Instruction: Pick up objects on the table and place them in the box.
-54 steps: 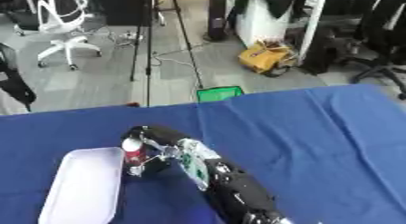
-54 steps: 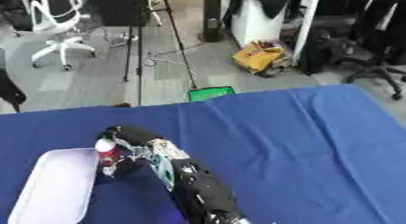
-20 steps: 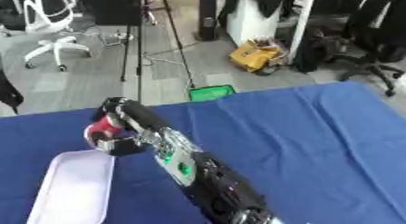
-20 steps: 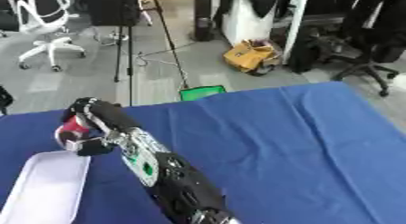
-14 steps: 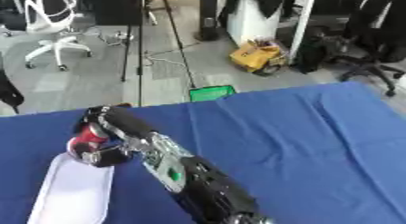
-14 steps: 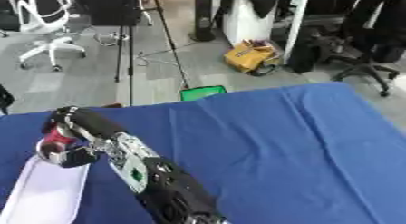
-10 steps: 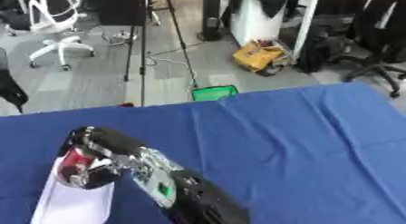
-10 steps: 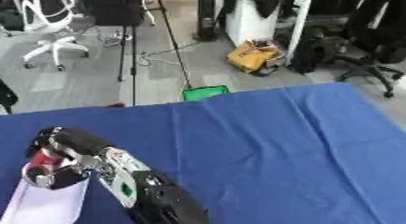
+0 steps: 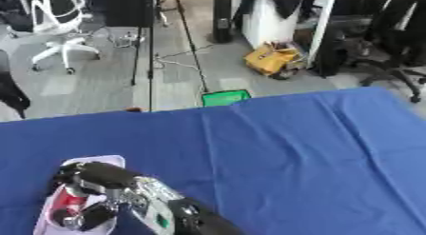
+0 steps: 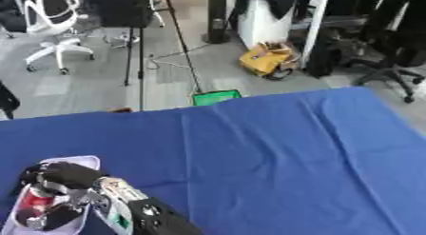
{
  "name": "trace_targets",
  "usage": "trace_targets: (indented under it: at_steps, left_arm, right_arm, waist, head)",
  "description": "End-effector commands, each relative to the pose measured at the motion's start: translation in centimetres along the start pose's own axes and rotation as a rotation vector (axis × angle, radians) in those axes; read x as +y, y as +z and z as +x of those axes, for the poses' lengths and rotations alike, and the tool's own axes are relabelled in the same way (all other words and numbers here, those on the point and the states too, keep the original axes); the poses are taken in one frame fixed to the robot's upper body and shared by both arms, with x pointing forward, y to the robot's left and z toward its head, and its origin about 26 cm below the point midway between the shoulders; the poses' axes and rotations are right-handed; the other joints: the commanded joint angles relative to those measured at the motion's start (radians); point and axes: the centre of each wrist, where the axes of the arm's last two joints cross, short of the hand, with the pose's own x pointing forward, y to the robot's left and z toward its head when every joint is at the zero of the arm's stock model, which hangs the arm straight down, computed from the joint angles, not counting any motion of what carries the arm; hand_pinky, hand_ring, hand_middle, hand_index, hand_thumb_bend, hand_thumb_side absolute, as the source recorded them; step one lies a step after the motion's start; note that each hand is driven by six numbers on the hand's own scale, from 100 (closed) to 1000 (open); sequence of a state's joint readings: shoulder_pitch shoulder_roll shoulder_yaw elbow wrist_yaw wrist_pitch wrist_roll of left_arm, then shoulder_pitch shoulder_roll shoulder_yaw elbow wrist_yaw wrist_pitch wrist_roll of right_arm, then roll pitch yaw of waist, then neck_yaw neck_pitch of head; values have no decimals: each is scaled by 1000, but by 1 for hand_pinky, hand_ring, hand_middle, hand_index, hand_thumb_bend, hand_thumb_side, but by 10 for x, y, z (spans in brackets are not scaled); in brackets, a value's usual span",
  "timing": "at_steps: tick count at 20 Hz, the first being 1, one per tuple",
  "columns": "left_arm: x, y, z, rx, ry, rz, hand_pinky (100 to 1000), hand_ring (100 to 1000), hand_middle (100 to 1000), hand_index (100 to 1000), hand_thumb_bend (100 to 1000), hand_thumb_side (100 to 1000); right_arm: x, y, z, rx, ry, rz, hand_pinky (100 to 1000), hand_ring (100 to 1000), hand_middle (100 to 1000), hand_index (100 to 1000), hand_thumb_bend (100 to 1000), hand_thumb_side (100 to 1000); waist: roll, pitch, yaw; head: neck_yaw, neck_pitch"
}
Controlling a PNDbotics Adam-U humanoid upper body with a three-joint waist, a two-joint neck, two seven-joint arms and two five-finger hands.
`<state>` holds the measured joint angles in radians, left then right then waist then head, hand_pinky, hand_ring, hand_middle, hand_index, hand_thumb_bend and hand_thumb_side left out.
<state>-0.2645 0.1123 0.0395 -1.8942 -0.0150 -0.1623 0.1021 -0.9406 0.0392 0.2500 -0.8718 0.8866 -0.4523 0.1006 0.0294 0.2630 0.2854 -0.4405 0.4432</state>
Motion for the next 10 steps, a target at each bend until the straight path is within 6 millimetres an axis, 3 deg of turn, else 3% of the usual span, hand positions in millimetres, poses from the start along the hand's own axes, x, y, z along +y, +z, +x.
trace_targets:
  at_steps: [1,5,10]
  left_arm:
    - [1,-5,7,-31,-5,-7,660,667,792,945,516,800]
    - [1,-5,7,-31,-6,-7,661,668,792,945,516,800]
    - [1,-4,6,-29,-6,-7,660,667,792,945,517,801]
  right_arm:
    - [-10,-7,7,-38,29,2,750,817,848,841,330,265]
    - [-9,-6,5,-33,26,19,770,833,862,864,345,292]
    - [-19,-7,5,-13,68,22,948,980,932,911,391,333]
  waist:
    - [-2,-18,0]
    - [-2,-18,-2]
    - [-3,-20,0]
  head:
    - [1,-9]
    - [2,-11]
    - [1,-11]
